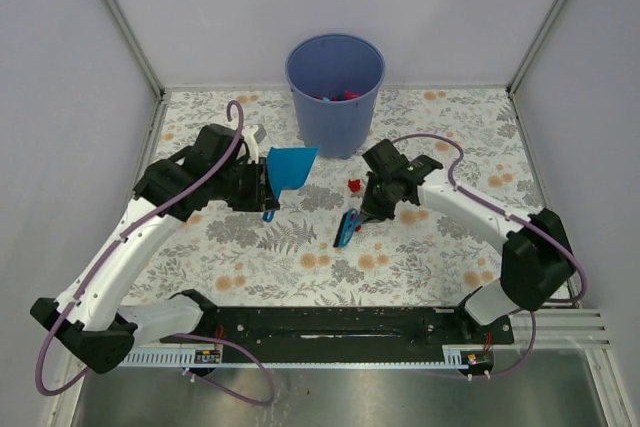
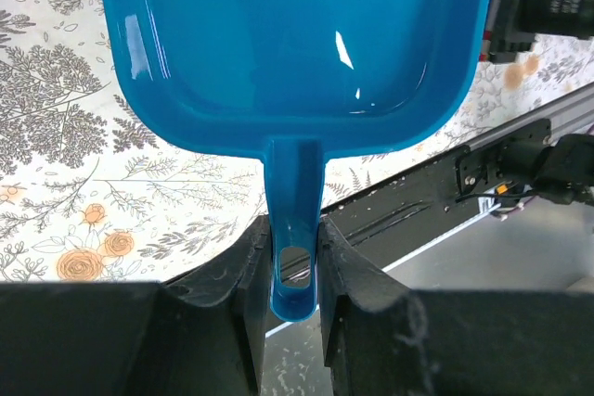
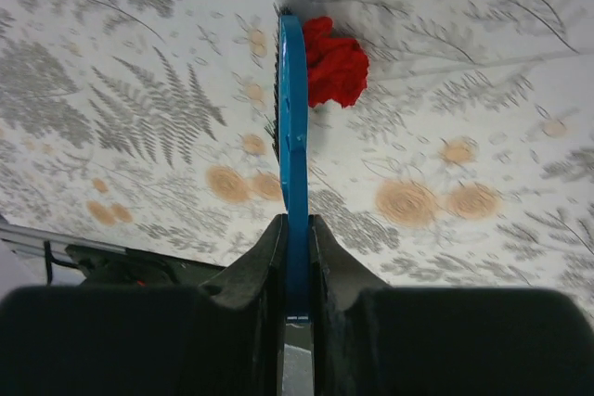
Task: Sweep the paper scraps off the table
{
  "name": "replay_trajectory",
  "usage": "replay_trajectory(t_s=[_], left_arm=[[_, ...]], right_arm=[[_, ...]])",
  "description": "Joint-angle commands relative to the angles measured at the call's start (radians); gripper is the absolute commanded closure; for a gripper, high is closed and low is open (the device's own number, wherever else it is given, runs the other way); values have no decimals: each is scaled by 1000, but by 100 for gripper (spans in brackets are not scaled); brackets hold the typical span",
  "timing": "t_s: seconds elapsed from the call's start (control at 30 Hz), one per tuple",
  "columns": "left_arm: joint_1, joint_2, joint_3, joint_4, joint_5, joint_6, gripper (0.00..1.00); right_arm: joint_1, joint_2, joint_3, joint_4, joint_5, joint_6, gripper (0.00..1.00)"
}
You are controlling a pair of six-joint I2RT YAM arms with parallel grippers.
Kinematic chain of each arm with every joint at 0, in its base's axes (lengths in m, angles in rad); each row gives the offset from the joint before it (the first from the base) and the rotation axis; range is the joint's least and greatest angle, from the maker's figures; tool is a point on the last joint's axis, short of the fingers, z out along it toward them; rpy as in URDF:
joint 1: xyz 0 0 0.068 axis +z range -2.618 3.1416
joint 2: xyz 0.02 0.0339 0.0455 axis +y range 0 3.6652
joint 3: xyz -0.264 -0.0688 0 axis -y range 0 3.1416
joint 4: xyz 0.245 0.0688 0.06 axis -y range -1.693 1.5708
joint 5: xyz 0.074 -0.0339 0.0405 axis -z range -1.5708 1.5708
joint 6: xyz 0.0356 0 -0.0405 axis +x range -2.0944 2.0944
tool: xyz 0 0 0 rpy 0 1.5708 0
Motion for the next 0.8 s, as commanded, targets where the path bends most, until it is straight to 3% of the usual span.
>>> replay_trajectory(t_s=[0.0,0.2,0.37,0.77], left_arm=[[-69,21,3,27,-89,34,100],[-259,89,-9,24,-271,43,100],[-376,169,-9,18,-351,50,100],[-485,222,-118,33,-356,43,100]], right_arm=[[5,-186,-72,-162,118,16,100],[-7,-436,-123,-357,263,51,100],[-7,-584,-97,-414,352,79,100],[-7,-642,-31,-350,517,-77,100]])
